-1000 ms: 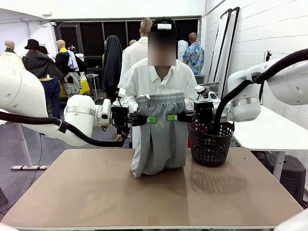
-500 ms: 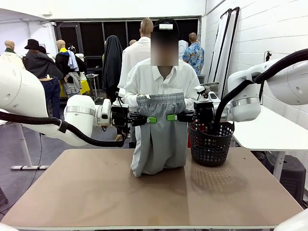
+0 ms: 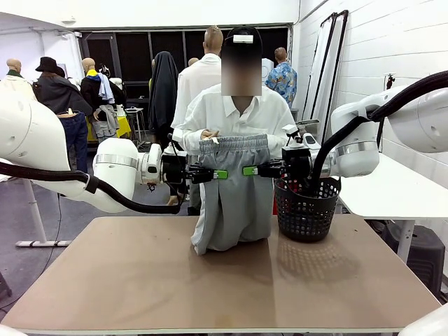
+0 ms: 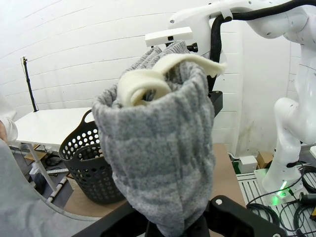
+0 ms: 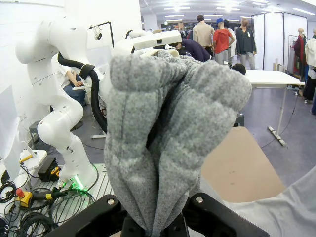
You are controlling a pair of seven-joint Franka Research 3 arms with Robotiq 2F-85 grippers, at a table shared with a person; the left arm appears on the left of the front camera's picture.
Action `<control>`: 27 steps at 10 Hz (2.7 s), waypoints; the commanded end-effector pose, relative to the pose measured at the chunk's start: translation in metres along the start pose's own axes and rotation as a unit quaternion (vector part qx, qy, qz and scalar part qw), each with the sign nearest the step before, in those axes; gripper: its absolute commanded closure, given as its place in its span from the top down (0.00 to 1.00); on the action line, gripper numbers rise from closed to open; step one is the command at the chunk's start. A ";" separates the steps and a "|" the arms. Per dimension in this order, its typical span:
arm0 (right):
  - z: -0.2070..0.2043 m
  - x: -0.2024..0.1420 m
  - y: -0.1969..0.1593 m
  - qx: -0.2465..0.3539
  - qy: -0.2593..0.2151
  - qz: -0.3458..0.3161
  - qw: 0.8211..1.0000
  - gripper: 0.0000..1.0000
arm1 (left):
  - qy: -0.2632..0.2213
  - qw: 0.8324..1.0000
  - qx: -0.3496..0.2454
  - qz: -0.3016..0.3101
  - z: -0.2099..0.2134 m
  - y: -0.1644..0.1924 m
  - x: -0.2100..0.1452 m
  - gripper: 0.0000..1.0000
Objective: Fold the training pants.
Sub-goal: Release the ends of the Training pants and then grab the overlapped ends.
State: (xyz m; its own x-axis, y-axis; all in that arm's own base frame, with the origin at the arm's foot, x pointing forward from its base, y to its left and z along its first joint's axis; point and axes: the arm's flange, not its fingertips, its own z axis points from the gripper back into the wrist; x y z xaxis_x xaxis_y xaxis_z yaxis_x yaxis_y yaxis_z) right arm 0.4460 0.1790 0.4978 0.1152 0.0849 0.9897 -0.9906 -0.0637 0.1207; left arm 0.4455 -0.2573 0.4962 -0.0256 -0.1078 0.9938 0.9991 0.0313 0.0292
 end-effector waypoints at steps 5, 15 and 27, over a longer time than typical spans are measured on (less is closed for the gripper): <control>-0.001 0.002 0.002 0.001 0.000 0.003 1.000 0.00 | -0.008 1.000 0.008 0.003 0.000 -0.001 0.002 0.00; -0.001 0.002 0.002 0.001 0.000 0.003 1.000 0.00 | -0.008 1.000 0.008 0.003 0.000 -0.001 0.002 0.00; -0.001 0.002 0.002 0.001 0.000 0.003 1.000 0.00 | -0.008 1.000 0.008 0.003 0.000 -0.001 0.002 0.00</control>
State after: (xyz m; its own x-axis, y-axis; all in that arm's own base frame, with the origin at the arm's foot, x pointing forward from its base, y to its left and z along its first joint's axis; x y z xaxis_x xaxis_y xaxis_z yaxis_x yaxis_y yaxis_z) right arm 0.4460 0.1790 0.4978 0.1151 0.0849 0.9897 -0.9906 -0.0637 0.1207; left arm 0.4455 -0.2573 0.4962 -0.0256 -0.1078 0.9938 0.9991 0.0313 0.0291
